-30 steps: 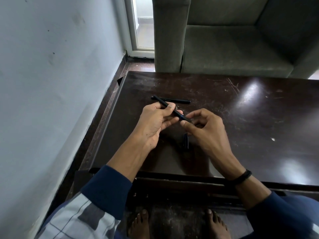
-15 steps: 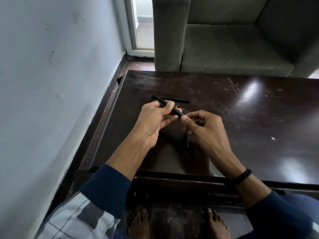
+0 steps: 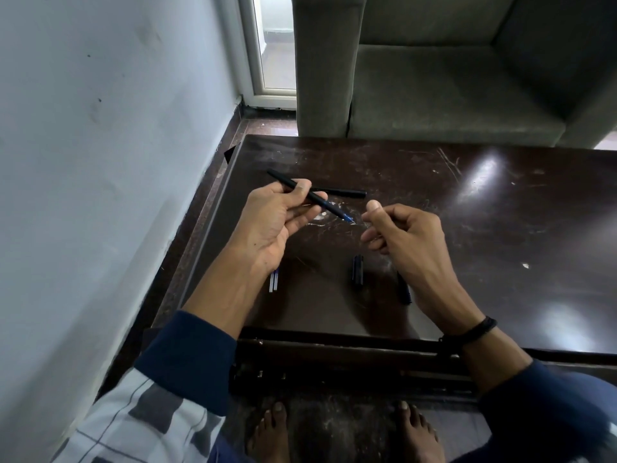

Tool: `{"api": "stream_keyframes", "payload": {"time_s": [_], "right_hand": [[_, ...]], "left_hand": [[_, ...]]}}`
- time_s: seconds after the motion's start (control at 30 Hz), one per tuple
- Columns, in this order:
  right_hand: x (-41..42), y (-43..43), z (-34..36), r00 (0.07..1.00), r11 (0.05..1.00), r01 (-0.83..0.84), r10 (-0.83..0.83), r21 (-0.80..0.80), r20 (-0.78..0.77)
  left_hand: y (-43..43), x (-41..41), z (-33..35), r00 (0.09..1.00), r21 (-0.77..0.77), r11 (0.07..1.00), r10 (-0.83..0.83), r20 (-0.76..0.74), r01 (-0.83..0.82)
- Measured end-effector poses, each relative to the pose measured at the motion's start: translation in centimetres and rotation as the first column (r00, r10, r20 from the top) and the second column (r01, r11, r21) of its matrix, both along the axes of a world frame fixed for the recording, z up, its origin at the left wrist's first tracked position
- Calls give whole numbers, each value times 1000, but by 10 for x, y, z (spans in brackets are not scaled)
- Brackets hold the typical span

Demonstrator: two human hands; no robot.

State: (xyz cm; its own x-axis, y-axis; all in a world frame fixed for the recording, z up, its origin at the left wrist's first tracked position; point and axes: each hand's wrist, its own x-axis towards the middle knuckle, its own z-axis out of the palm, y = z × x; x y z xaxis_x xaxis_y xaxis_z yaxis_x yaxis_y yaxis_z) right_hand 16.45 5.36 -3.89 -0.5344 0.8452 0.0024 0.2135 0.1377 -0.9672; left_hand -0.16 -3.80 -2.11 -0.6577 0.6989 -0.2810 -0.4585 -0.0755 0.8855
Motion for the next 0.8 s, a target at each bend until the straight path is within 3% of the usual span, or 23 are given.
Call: {"api": "stream_keyframes", "payload": {"time_s": [0.27, 0.4, 0.53, 0.8], "right_hand": [[3, 11, 4, 997, 997, 41, -45, -63, -68], [1, 5, 3, 999, 994, -18, 14, -106, -36], [0, 2, 1, 997, 993, -72, 70, -88, -21], [3, 5, 3, 998, 995, -33, 28, -99, -56]], "left_hand": [[0, -4, 0, 1000, 19, 1000, 13, 2, -13], [1, 3, -3, 999, 3, 999, -36, -2, 36], [3, 9, -5, 997, -5, 997, -72, -4, 71], [5, 15, -7, 996, -20, 996, -87, -14, 86]]}}
